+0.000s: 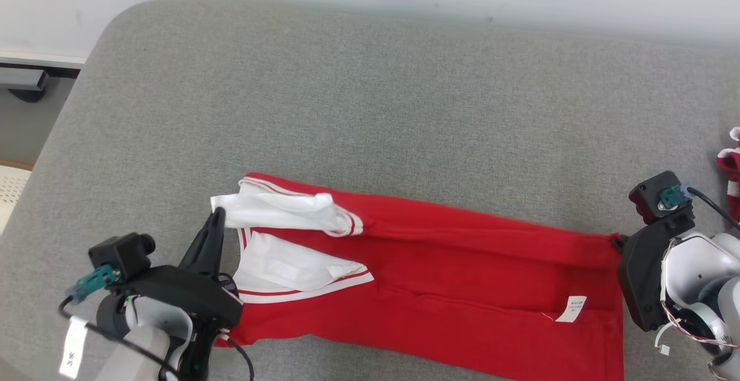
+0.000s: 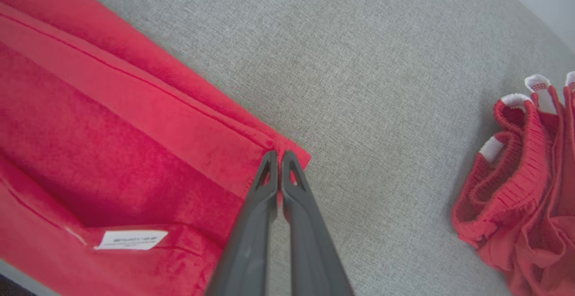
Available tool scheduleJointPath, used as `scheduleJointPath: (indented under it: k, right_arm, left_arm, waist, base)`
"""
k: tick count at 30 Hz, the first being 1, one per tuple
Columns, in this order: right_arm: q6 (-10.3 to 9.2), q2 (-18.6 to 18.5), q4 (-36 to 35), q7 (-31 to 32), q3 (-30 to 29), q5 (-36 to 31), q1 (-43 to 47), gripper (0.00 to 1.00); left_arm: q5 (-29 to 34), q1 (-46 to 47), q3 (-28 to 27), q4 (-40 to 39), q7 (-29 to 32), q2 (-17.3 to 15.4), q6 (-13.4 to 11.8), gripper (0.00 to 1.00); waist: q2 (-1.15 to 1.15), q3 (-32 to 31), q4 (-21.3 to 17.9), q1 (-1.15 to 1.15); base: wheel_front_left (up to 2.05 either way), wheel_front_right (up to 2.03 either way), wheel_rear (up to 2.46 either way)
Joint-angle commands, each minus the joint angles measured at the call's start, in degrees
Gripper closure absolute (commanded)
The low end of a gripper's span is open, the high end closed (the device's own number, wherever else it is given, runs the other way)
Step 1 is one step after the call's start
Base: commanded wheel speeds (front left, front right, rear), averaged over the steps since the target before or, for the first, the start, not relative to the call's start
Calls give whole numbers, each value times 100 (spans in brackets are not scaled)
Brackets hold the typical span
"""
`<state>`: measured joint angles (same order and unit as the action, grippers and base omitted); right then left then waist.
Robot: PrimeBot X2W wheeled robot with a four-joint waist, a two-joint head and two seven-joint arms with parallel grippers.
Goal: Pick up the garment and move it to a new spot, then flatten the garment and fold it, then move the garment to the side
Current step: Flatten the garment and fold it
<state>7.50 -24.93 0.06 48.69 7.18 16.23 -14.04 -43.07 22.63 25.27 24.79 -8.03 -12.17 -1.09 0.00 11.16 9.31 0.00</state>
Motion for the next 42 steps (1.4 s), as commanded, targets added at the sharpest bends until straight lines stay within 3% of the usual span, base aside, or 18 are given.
scheduleJointPath:
  k: [1,10,25,26,27,28,42]
  right_arm:
    - [-3,-56,-6,-10,11,71,65,100]
    - [-3,-290,-283,211,98,317,332,100]
    - [-4,-604,-141,207,665,423,498,100]
    - [-3,-616,-130,199,680,433,499,80]
    - [-4,-633,-126,186,707,450,501,4]
    - [-3,-637,-112,189,714,474,513,0]
    - [-3,-1049,-486,294,904,924,911,0]
  left_arm:
    - [-28,-111,-51,-84,7,-84,-41,100]
    - [-129,-566,-59,-624,253,-273,-266,100]
    - [-239,-832,-31,-305,392,-253,-473,100]
    - [-261,-840,-8,-282,452,-245,-480,56]
    - [-251,-842,6,-263,478,-257,-494,0]
    - [-251,-844,20,-233,531,-275,-502,0]
    - [-111,-1102,-46,-321,640,-629,-897,0]
  waist:
    - [0,-23,17,0]
    - [0,-89,62,0]
    - [0,-144,77,0]
    - [0,-150,78,0]
    - [0,-156,80,0]
    - [0,-162,80,0]
    - [0,-439,50,0]
  base:
    - [0,0,0]
    - [0,0,0]
    - [0,0,0]
    - [0,0,0]
    - [0,0,0]
    - [0,0,0]
    - [0,0,0]
